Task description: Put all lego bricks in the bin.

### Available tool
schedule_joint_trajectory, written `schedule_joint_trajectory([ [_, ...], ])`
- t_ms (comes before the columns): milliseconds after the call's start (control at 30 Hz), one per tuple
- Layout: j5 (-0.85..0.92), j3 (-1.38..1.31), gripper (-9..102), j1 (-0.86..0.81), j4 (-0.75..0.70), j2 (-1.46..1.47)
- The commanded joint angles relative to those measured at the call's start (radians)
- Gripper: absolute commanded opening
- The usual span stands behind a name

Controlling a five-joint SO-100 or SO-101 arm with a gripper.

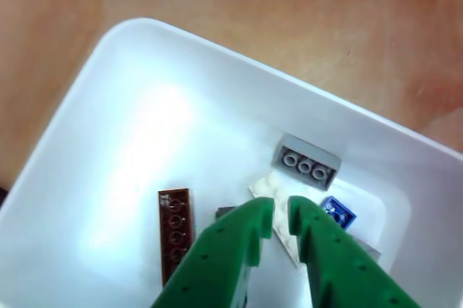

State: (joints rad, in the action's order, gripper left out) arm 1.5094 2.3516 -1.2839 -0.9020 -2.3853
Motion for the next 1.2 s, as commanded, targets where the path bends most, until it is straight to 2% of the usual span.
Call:
schedule_joint_trajectory([
  [0,0.081,0.038,3,-0.017,0.046,0.011],
  [33,0.074,0.023,17,0.012,0.02,0.038],
  [67,0.038,-0.02,26,0.064,-0.034,0.069],
  [167,-0.235,-0.227,33,0.322,-0.201,0.141],
  [233,-0.344,-0.344,31,0.552,-0.291,0.198],
  [300,-0.433,-0.411,30,0.775,-0.305,0.284],
  [367,-0.489,-0.495,30,0.916,-0.38,0.405],
  [433,-0.525,-0.512,30,0.985,-0.396,0.506],
  [633,-0.614,-0.43,26,0.93,-0.345,0.618],
  [933,-0.442,-0.25,22,0.773,-0.141,0.653],
  [1167,-0.422,-0.301,21,0.853,-0.086,0.749],
])
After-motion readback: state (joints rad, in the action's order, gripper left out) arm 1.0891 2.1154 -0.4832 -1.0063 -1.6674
